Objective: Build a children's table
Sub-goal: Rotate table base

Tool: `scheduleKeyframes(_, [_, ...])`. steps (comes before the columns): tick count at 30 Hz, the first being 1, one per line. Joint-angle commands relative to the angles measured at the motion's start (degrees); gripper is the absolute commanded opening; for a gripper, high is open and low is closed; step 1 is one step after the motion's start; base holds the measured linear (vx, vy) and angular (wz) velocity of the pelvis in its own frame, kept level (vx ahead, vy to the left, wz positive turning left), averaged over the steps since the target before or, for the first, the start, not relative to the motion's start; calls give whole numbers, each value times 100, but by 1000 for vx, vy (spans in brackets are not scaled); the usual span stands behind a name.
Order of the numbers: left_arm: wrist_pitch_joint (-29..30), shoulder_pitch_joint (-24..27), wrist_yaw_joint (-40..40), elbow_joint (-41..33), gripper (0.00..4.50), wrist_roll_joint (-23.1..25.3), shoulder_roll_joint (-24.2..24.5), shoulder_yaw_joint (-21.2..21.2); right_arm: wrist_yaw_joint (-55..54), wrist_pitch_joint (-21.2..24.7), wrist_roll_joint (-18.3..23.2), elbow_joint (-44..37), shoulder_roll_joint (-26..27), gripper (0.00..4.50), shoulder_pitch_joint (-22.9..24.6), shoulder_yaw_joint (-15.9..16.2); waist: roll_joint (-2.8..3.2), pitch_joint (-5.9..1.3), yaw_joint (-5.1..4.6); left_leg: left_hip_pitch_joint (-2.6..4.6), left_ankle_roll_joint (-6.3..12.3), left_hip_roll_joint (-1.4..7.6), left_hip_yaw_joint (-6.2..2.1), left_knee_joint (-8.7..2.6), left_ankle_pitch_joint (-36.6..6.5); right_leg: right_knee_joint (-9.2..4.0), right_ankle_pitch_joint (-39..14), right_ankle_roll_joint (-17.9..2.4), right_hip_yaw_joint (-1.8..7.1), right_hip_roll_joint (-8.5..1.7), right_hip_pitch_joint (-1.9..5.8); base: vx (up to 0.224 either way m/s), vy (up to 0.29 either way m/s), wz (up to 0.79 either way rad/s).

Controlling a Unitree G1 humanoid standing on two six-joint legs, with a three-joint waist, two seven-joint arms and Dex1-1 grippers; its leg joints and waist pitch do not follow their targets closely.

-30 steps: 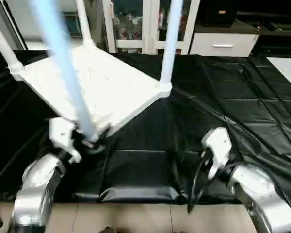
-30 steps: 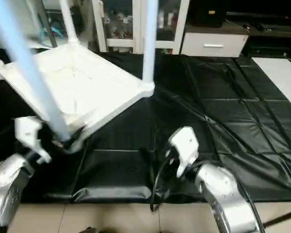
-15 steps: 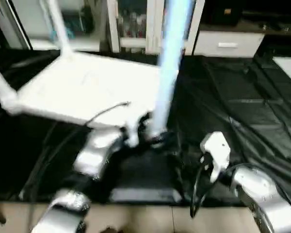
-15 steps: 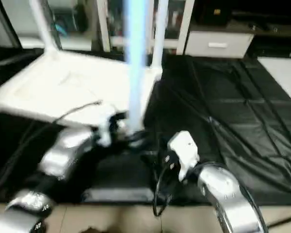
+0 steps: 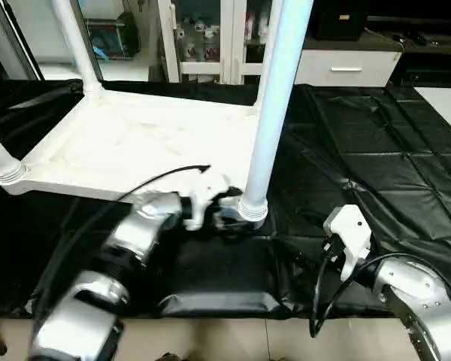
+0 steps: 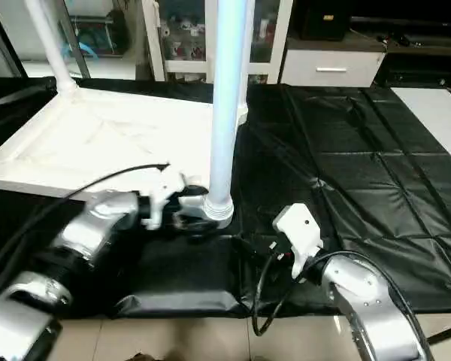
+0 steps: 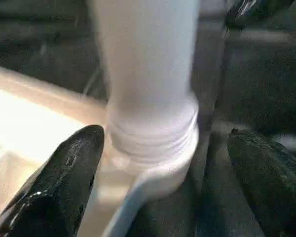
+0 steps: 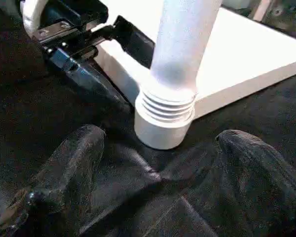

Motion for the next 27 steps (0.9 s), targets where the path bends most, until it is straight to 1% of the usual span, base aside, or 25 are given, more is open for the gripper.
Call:
scheduleKeyframes(1, [-77,-202,-13,266,418,127,-6,6,102,33,51,30,-77,398,-99,-53,-54,-352,13,147,346,271,-140,-426,-1297,-292,-798,-1352,97,-239,218,0,0,0])
scheduleKeyframes(3, [-110,-299,-13,408,410,172,1,2,113,34,47,30,-104,398,-117,-51,-39,-352,24,153,369,276,-140,-420,-1261,-288,-736,-1401,99,-247,216,0,0,0])
scheduleKeyframes(5, [-116,-424,-143,579,404,212,-13,-33,130,58,47,0,-145,398,-127,-73,-55,-351,25,148,374,273,-133,-419,-1244,-286,-718,-1439,98,-246,222,0,0,0])
scheduleKeyframes(6, [-128,-458,-164,627,404,236,-18,-51,136,69,51,-11,-153,398,-126,-82,-52,-354,31,153,372,278,-135,-419,-1247,-280,-714,-1449,97,-249,225,0,0,0])
scheduleKeyframes(7, [-149,-513,-202,726,375,260,-27,-65,146,75,48,-24,-169,398,-120,-84,-54,-350,30,150,377,276,-133,-418,-1266,-290,-758,-1449,98,-254,226,0,0,0])
scheduleKeyframes(8, [-149,-513,-202,726,369,260,-27,-65,146,75,48,-24,-169,398,-120,-84,-57,-351,29,151,379,274,-132,-415,-1262,-290,-765,-1447,99,-253,226,0,0,0])
scheduleKeyframes(9, [-188,-580,-218,840,369,309,-33,-96,161,73,48,-31,-192,398,-111,-90,-46,-347,23,149,376,274,-133,-419,-1276,-299,-796,-1441,99,-250,221,0,0,0])
scheduleKeyframes(10, [-262,-663,-237,990,366,363,-41,-117,180,76,42,-50,-222,398,-97,-95,-54,-347,20,144,373,272,-137,-418,-1302,-302,-827,-1437,98,-252,228,0,0,0])
scheduleKeyframes(12, [-366,-822,-274,1268,337,481,-48,-163,211,87,46,-92,-268,398,-67,-113,-54,-348,19,150,364,271,-139,-420,-1324,-307,-864,-1421,98,-251,226,0,0,0])
scheduleKeyframes(13, [-400,-901,-356,1413,326,555,-40,-208,229,84,36,-107,-297,398,-53,-119,-27,-349,1,153,337,269,-140,-421,-1366,-319,-843,-1420,99,-248,228,0,0,0])
scheduleKeyframes(14, [-435,-950,-398,1502,326,618,-26,-249,241,83,33,-117,-317,398,-44,-124,-32,-352,2,152,335,270,-143,-421,-1375,-315,-837,-1425,100,-252,233,0,0,0])
scheduleKeyframes(15, [-485,-992,-413,1572,317,703,3,-310,254,86,36,-135,-337,398,-31,-131,-21,-353,0,153,330,279,-148,-426,-1372,-305,-782,-1443,98,-253,235,0,0,0])
scheduleKeyframes(16, [-587,-1099,-404,1746,293,874,67,-410,280,90,39,-181,-388,398,1,-143,10,-354,-6,156,333,279,-151,-425,-1388,-310,-728,-1447,98,-248,235,0,0,0])
scheduleKeyframes(17, [-602,-1119,-387,1768,293,895,75,-418,284,91,42,-186,-394,398,7,-148,-6,-355,-12,150,337,277,-149,-424,-1390,-308,-695,-1457,97,-248,242,0,0,0])
scheduleKeyframes(19, [-680,-1231,-301,1882,278,995,113,-447,302,95,60,-213,-421,398,38,-170,19,-361,-13,158,342,282,-152,-422,-1387,-289,-594,-1528,95,-257,248,0,0,0])
scheduleKeyframes(20, [-683,-1273,-301,1920,278,1021,124,-453,316,96,65,-223,-438,398,53,-177,22,-357,-19,154,346,282,-152,-424,-1403,-296,-602,-1540,93,-257,248,0,0,0])
scheduleKeyframes(21, [-725,-1329,-289,1997,272,1062,132,-466,340,107,81,-236,-467,398,71,-176,10,-353,-21,154,338,278,-151,-424,-1443,-303,-673,-1548,91,-255,251,0,0,0])
scheduleKeyframes(22, [-755,-1377,-289,2064,255,1106,145,-484,363,117,93,-253,-494,398,88,-167,50,-355,-15,164,321,284,-156,-425,-1456,-300,-686,-1560,95,-261,248,0,0,0])
scheduleKeyframes(23, [-789,-1423,-294,2142,245,1160,158,-499,392,140,113,-275,-515,398,103,-155,36,-346,-21,165,321,283,-150,-431,-1504,-319,-728,-1559,93,-252,239,0,0,0])
scheduleKeyframes(25, [-836,-1457,-284,2198,240,1222,174,-529,415,151,127,-289,-530,398,116,-148,30,-355,-20,158,323,280,-154,-423,-1503,-308,-684,-1567,94,-259,258,0,0,0])
scheduleKeyframes(27, [-924,-1535,-321,2336,224,1357,207,-593,450,164,133,-318,-538,398,142,-136,40,-349,-23,153,345,282,-153,-426,-1495,-315,-698,-1567,94,-255,251,0,0,0])
